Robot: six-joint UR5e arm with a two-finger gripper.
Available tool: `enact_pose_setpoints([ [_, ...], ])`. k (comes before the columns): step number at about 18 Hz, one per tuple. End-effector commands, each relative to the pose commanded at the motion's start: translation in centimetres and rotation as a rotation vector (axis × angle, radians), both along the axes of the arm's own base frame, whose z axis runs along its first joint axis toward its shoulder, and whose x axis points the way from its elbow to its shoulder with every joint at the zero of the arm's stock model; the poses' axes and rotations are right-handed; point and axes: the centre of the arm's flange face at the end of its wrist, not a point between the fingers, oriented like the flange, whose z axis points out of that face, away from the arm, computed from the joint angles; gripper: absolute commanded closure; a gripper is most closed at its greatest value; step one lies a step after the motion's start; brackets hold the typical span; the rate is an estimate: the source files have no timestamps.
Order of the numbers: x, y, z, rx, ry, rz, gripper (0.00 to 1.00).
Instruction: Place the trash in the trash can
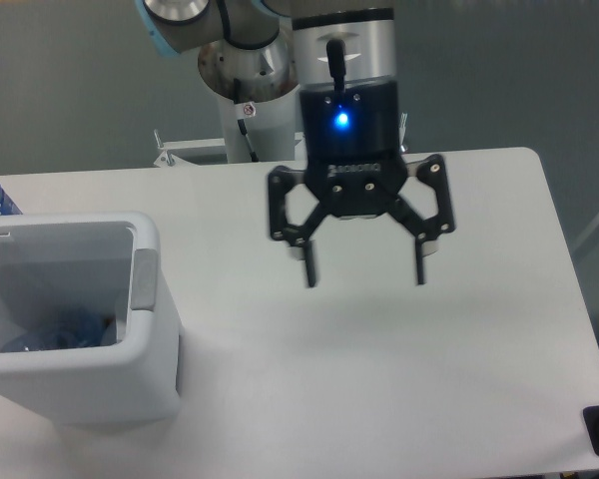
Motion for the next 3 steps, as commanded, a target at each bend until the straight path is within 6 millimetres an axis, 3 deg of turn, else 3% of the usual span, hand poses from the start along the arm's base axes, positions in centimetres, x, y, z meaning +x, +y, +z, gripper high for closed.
enact_pose_setpoints([
  [3, -0.14, -0.23, -0.23, -0.025, 0.014, -0.007, 0.0],
])
